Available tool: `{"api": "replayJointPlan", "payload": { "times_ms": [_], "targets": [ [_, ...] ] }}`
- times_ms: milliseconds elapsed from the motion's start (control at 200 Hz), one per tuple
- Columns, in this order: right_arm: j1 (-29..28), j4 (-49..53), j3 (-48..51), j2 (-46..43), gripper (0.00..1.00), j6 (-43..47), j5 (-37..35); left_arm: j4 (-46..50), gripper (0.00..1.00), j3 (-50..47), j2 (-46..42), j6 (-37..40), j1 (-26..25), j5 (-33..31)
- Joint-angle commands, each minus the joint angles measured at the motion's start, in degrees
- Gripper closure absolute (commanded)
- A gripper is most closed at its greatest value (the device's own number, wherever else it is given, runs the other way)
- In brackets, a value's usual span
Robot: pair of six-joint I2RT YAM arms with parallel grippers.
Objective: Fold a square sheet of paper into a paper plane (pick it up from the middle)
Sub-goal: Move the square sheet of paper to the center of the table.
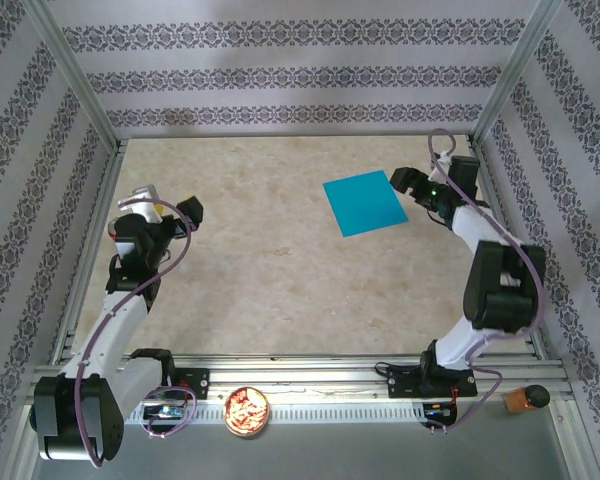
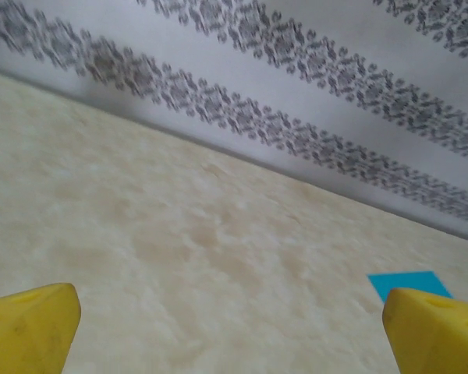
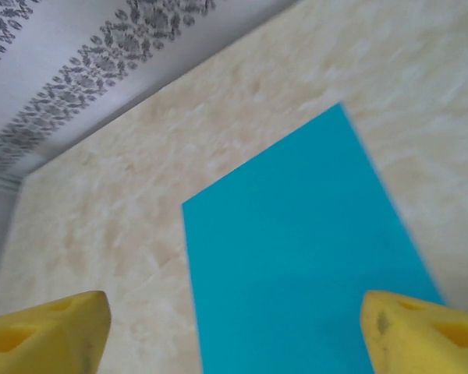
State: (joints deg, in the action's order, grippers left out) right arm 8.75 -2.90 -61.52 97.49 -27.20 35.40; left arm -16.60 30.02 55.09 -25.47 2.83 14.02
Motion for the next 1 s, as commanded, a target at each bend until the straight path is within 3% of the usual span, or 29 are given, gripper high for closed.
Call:
{"api": "replayJointPlan", "payload": {
  "times_ms": [0,95,290,430,625,719,879,994],
  "targets": [
    [-0.64,4.57,-3.46,4.77,0.19,-7.04,8.68,7.70,0.01,3.86,3.82,-5.45,1.30,11.70],
    [-1.39,7.87,-5.90,8.24,0.21,-6.35,5.62,12.71,0.00,6.95,8.39,-6.06,1.21,15.93],
    [-5.49,21.63,-15.89,16.13,0.23,1.11,-2.39,35.55,0.00,16.23,16.06,-4.61,-0.41,10.52],
    [-7.54,25.55,-20.93,20.53,0.23,1.79,-5.89,37.35,0.01,15.54,16.81,-5.29,-0.46,8.34],
    [-9.31,29.92,-24.58,22.81,0.24,2.31,-12.02,44.91,0.01,18.42,17.55,-5.89,0.43,0.29],
    [-10.13,30.77,-24.26,22.65,0.27,2.38,-14.11,46.50,0.01,20.24,19.06,-5.48,1.64,4.34],
    [-11.27,33.21,-22.79,21.95,0.26,2.29,-16.15,38.78,0.01,17.74,17.69,-3.79,1.83,15.95],
    [-12.81,37.09,-22.62,21.36,0.25,3.54,-17.73,35.34,0.00,15.89,15.71,-6.79,1.83,17.70]
  ]
}}
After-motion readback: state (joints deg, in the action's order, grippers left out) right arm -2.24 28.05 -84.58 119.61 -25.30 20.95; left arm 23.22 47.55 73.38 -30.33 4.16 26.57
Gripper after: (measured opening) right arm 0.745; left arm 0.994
